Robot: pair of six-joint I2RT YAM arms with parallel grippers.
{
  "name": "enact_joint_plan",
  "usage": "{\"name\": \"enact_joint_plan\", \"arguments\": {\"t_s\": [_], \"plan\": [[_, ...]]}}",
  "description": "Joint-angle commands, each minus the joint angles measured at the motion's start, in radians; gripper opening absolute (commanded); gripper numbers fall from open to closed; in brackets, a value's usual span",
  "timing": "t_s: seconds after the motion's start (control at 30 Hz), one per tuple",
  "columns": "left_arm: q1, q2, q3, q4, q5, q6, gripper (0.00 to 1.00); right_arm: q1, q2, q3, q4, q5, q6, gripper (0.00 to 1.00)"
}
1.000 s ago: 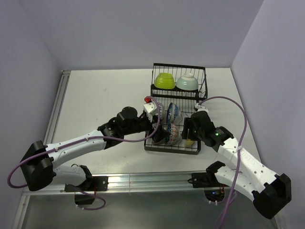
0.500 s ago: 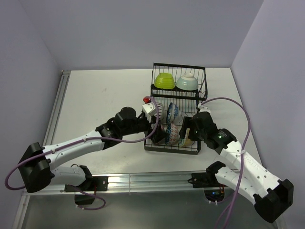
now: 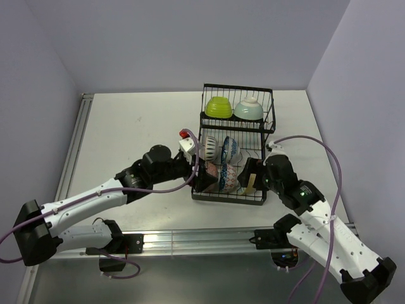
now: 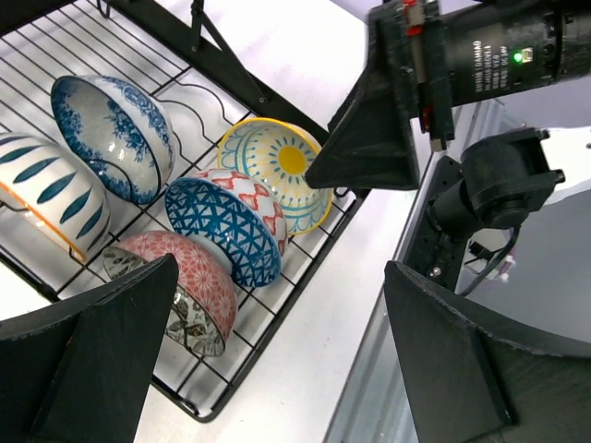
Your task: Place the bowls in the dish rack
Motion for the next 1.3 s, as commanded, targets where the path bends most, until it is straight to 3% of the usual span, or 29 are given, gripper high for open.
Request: {"name": "enact_joint_plan", "arguments": {"t_s": [0.0, 0.17, 0.4, 0.57, 0.8, 1.0, 1.2, 1.27], "plan": [[0.022, -0.045, -0.001, -0.037, -0.014, -0.063, 0.99, -0.003, -0.059, 0.000, 0.027, -0.017, -0.009, 1.00], [0.085, -0.089, 0.000, -0.077, 0.001, -0.133, 0.99, -0.020, -0.127, 0.026, 0.034, -0.049, -0.034, 1.00], [0.200, -0.096, 0.064, -0.228, 0.038, -0.181, 0.99, -0.058, -0.164, 0.131, 0.079, -0.248, -0.147, 1.00], [0.324, -0.028, 0.229, -0.408, 0.098, -0.193, 0.99, -0.066, -0.134, 0.334, 0.065, -0.207, -0.273, 1.00], [0.597, 0.233, 0.694, -0.708, 0.266, -0.063, 1.00, -0.126, 0.031, 0.582, 0.045, -0.156, -0.411, 1.00], [0.745, 0.455, 1.036, -0.841, 0.282, -0.029, 1.00, -0.419, 0.327, 0.825, -0.044, -0.398, -0.442, 1.00], [0.877, 0.610, 1.239, -0.940, 0.244, 0.025, 0.99, -0.633, 0.505, 0.993, -0.067, -0.521, -0.490, 1.00], [0.926, 0.624, 1.245, -0.963, 0.233, 0.040, 0.99, -0.681, 0.545, 1.004, -0.084, -0.538, -0.546, 1.00]]}}
